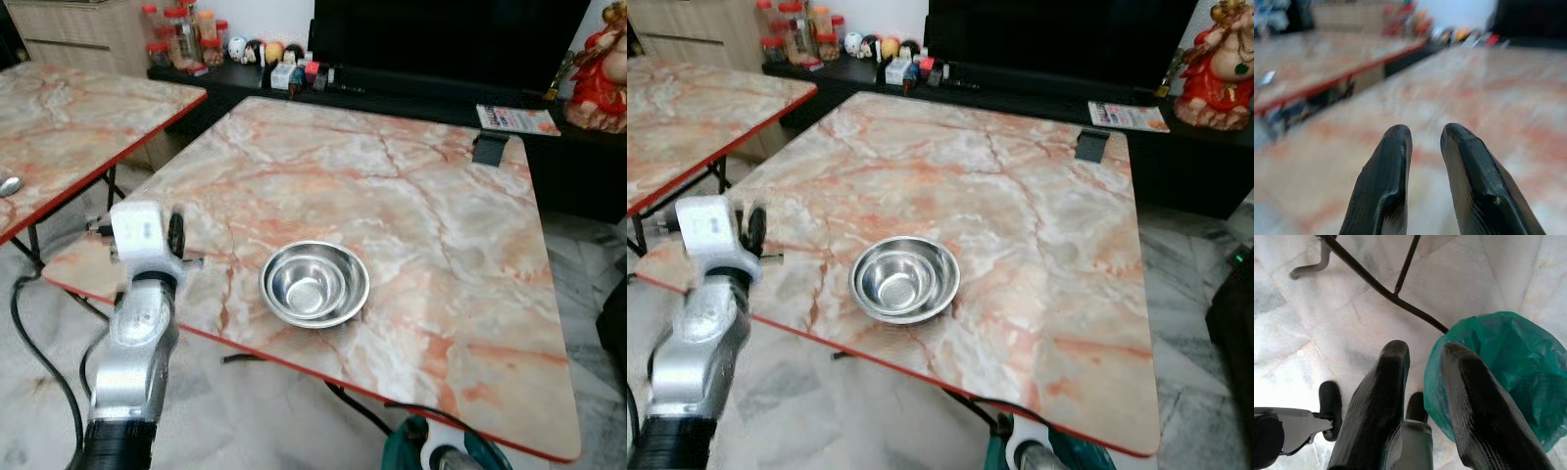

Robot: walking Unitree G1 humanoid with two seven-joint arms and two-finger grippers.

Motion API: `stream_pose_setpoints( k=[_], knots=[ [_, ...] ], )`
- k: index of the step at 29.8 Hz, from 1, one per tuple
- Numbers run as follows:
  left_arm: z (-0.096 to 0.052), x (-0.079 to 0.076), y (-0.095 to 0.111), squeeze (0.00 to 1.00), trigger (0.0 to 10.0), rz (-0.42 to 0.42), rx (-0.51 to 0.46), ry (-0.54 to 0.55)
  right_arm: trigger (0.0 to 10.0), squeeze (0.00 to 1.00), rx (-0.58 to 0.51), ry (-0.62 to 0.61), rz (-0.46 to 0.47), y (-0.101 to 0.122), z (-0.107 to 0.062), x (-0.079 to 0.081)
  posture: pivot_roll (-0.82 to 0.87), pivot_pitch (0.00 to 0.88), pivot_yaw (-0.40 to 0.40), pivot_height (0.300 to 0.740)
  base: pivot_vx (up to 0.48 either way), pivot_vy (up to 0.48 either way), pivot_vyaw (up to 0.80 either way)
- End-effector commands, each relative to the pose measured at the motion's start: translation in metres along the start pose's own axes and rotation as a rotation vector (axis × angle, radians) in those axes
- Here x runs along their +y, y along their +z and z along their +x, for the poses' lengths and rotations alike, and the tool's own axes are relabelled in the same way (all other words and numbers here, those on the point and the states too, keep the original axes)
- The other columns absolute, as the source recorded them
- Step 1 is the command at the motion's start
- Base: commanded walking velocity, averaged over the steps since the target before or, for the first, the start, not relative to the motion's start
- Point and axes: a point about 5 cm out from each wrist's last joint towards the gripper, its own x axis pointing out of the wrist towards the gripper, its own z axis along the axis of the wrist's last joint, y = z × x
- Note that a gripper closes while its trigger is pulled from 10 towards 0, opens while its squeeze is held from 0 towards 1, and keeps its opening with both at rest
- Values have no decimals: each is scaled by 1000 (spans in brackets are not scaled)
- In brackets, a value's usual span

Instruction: Setting the table

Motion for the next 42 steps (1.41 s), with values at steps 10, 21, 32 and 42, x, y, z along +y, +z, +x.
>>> stream_pose_setpoints(
  k=[10,21,32,42],
  knots=[
    [-22,46,-39,0,10000,102,5,225,10000,0,-16,-11,19,1,0,-1,68,5,-4,740,0,0,0],
    [-74,120,-93,0,10000,162,210,602,10000,0,-6,-15,22,-4,-1,-1,77,4,9,740,0,0,0],
    [-126,63,-191,0,10000,75,850,89,10000,0,10,-18,-1,-6,-1,1,62,0,18,740,0,0,0],
    [-153,38,-211,0,10000,133,1026,-65,10000,0,30,-39,-5,-11,-3,-4,30,0,25,740,0,0,0]
  ],
)
